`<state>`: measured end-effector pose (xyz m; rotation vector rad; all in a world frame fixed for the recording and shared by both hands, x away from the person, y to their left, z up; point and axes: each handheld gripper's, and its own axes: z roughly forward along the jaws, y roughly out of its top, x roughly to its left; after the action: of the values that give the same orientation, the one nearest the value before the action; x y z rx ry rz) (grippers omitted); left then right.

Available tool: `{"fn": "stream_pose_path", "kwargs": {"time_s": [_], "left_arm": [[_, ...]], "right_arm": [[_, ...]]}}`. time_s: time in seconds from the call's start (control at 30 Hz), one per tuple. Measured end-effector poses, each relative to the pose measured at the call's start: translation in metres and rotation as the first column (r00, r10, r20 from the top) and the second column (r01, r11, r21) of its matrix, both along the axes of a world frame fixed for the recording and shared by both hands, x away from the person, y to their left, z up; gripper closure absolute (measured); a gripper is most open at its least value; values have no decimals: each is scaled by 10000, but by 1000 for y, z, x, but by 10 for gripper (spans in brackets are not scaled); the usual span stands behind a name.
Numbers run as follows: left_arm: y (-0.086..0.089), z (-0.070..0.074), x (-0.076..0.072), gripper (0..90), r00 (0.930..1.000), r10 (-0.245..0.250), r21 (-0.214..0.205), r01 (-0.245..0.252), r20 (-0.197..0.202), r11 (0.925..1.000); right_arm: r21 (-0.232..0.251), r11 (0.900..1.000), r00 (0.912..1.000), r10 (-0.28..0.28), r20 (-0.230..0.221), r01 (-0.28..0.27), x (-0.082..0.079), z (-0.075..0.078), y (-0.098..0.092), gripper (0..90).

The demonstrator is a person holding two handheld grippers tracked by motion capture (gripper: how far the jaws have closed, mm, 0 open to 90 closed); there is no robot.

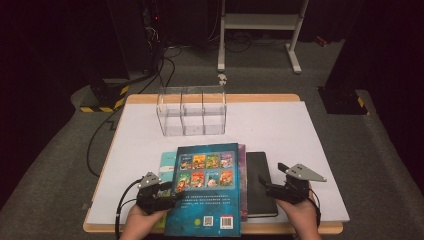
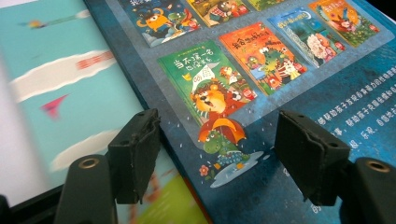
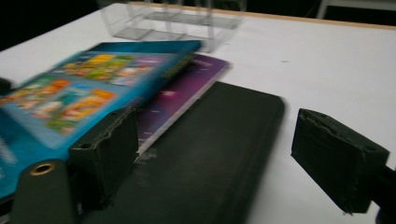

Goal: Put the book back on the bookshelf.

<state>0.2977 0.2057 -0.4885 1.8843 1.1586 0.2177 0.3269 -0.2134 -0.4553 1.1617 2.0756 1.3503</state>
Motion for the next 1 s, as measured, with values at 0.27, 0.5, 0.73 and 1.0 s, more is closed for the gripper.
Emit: {"fn": "stream_pose_path", "kwargs": {"time_s": [0.27,0.5,0.73,1.0], "left_arm": [[-30,7,11,316,9977,-626,215,621,245,9978],[-51,13,22,342,9917,-1194,502,1170,477,9919],[-53,11,23,356,9886,-1142,394,1108,977,9931],[-45,7,21,356,9873,-1284,36,1286,934,9917]], "right_arm": [[-34,9932,9901,1156,-802,-1162,-4,3,37,146],[-251,9941,9824,1007,-1576,-1060,4,-5,34,144],[374,9948,9757,1000,-1947,-945,6,-9,25,140],[392,9930,9745,1166,-1916,-1111,2,-9,25,179]]}}
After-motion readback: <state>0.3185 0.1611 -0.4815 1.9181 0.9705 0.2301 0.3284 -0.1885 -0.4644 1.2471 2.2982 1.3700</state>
